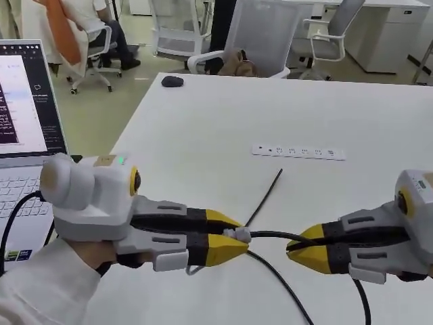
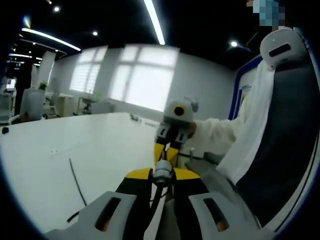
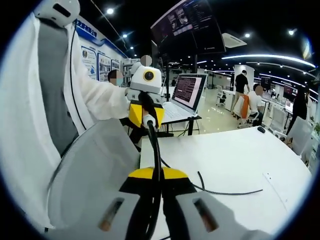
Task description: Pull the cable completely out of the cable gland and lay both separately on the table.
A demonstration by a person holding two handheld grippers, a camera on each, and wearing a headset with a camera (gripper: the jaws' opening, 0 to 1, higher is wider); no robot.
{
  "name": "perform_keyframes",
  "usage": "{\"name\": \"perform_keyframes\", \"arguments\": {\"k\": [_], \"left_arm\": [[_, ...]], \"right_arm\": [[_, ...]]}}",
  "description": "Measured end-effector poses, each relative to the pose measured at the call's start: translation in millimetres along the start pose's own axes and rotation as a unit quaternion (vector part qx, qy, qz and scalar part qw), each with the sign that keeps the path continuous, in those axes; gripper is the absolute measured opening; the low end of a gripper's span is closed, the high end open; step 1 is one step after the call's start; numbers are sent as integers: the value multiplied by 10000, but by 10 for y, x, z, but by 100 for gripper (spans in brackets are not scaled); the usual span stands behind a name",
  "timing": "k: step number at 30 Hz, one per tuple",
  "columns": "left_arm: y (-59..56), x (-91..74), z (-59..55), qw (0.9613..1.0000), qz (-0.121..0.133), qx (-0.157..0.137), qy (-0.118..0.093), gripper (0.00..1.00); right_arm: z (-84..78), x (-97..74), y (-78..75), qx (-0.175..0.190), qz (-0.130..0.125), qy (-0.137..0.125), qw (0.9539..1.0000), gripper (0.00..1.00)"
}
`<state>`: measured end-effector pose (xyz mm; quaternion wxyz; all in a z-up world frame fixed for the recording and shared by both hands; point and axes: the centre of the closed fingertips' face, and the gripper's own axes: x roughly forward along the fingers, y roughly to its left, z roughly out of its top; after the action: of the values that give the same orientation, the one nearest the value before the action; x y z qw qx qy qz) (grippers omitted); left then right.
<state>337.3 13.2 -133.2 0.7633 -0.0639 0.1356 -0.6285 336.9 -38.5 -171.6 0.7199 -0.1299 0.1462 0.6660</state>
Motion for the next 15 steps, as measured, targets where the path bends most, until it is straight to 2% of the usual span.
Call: {"name": "perform_keyframes", "arguments": {"k": [9, 15], "left_arm": [[14, -18, -2, 10000, 58, -15, -12, 17], [22, -6, -19, 9999, 117, -3, 20, 17]], "right_arm": [[-183, -93, -55, 245, -197, 60, 9995, 2], [-205, -94, -55, 306, -241, 87, 9992, 2]]}}
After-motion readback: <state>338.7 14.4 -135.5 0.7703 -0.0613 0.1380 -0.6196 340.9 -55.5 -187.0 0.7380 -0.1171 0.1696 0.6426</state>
